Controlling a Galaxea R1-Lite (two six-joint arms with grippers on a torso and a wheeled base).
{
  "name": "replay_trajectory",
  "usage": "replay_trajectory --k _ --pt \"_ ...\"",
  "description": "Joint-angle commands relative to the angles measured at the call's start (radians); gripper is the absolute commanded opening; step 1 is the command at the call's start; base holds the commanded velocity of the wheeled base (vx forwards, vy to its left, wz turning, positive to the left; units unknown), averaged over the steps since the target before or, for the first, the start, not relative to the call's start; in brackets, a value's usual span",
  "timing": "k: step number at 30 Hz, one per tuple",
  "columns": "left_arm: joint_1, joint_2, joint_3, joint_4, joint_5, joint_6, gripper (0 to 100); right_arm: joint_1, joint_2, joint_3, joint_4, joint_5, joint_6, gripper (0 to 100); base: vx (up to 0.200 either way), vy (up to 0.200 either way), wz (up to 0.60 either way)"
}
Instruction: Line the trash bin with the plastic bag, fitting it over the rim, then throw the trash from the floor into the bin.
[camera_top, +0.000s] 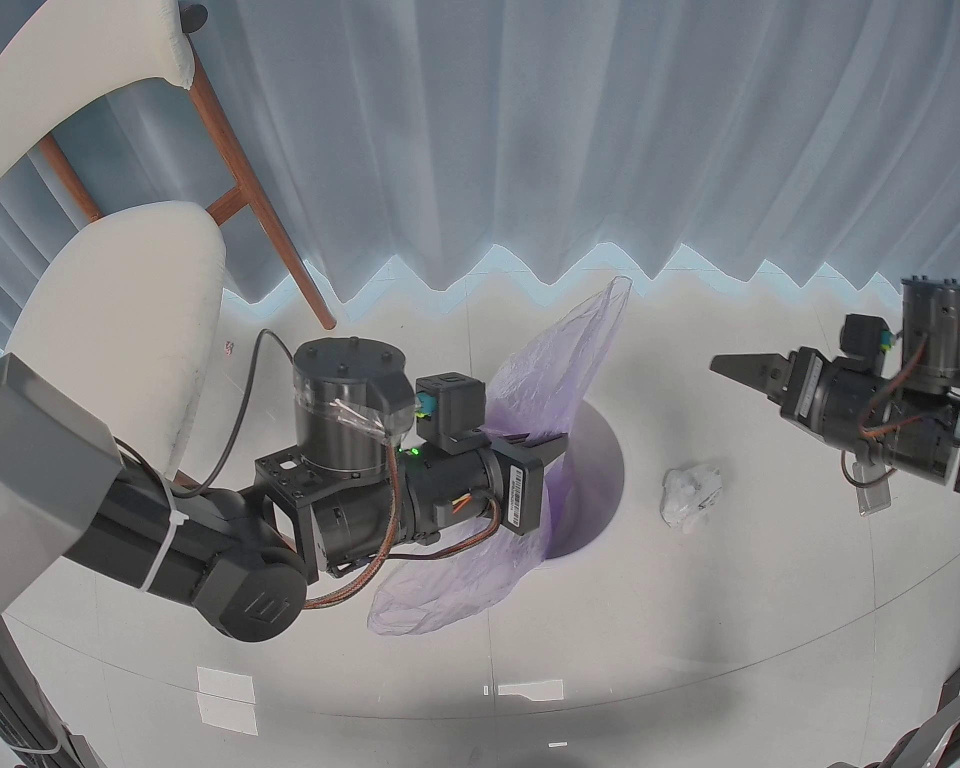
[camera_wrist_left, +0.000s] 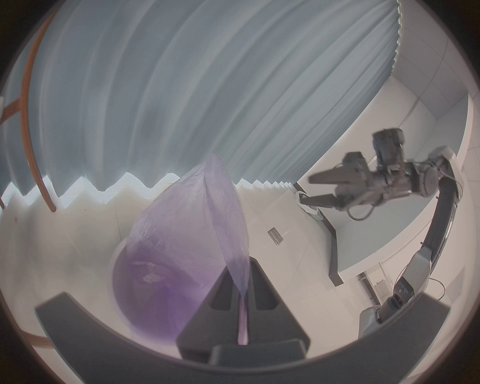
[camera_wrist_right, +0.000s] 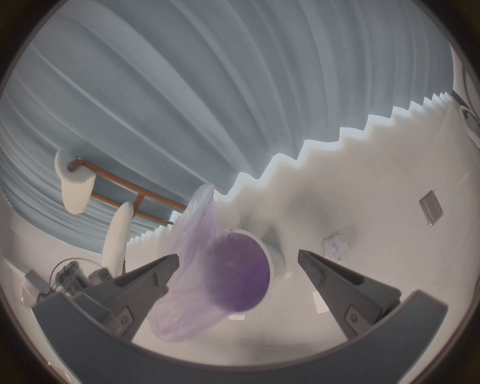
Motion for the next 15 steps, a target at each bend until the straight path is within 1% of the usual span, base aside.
replay_trajectory --k 1,8,15 --pt "0.005 -0.018 0.015 0.002 0.004 0.026 0 0.011 0.179 -0.126 0.001 -0.012 0.021 100 0.0 0.0 0.0" --pt "0.008 -0.011 0.018 0.002 0.012 0.026 0 0.012 0.248 -0.208 0.002 -0.012 0.018 100 0.0 0.0 0.0" --pt "0.002 0.005 0.021 0.002 0.01 0.026 0 0.041 0.286 -0.258 -0.004 -0.012 0.012 100 0.0 0.0 0.0"
